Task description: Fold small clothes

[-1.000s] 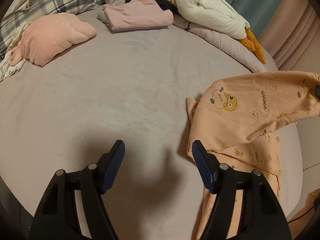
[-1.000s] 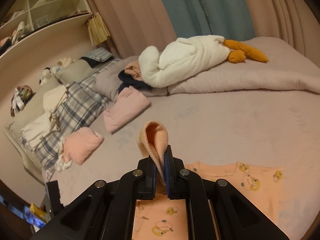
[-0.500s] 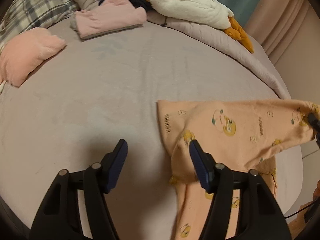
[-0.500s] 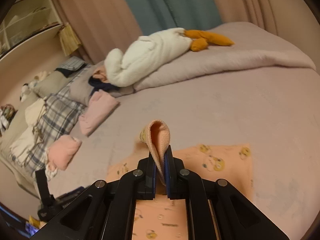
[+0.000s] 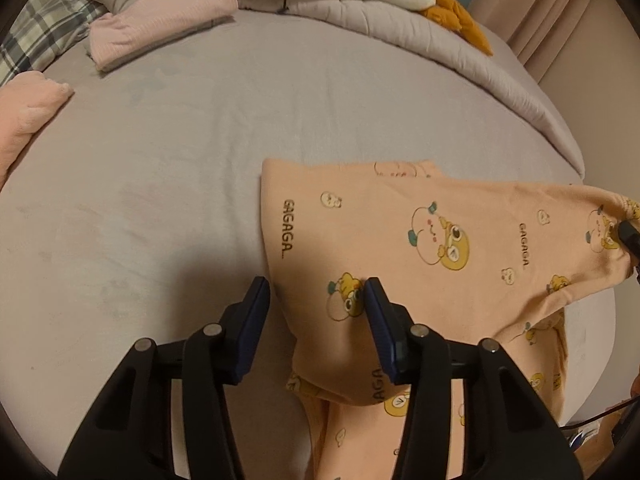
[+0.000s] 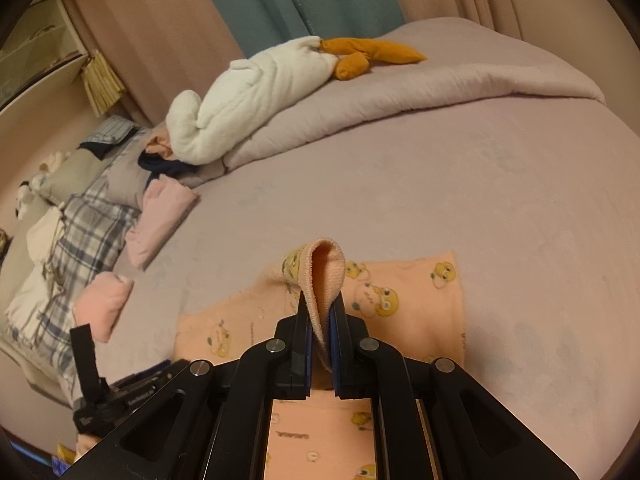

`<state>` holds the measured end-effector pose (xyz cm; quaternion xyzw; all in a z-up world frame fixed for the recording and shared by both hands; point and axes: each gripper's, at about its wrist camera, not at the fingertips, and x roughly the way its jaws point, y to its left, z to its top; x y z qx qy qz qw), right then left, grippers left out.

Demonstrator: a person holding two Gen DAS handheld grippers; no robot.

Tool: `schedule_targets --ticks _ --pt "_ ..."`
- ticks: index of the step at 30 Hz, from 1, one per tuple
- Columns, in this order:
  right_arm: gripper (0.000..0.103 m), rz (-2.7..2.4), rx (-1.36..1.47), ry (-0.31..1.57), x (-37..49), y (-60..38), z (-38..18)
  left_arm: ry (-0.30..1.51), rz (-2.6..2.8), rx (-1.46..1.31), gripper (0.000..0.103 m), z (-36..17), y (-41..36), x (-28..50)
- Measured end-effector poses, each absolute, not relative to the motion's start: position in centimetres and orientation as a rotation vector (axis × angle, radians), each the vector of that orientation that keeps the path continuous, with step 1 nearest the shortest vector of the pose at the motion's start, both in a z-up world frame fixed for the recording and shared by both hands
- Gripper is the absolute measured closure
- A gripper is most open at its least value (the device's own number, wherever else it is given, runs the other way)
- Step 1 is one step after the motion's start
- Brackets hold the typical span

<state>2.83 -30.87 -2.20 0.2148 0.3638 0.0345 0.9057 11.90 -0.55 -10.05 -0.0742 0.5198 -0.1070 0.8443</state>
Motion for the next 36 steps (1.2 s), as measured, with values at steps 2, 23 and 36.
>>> schedule_targets --ticks 2,23,36 --pt "0.094 0.066 0.458 0.758 2.8 -31.2 -2.6 1.109 -0.223 -0.157 0.056 -10.5 -0.7 12.0" --pt "0.094 -0.008 0.459 0.837 3.1 -32.8 -5.1 1.132 -0.209 -0.165 0.053 -12.1 -0.8 12.5" --pt "0.094 -0.043 0.451 0.896 4.0 -33.7 -6.7 1.126 -0.205 -0.169 0.052 -12.3 -0.8 12.2"
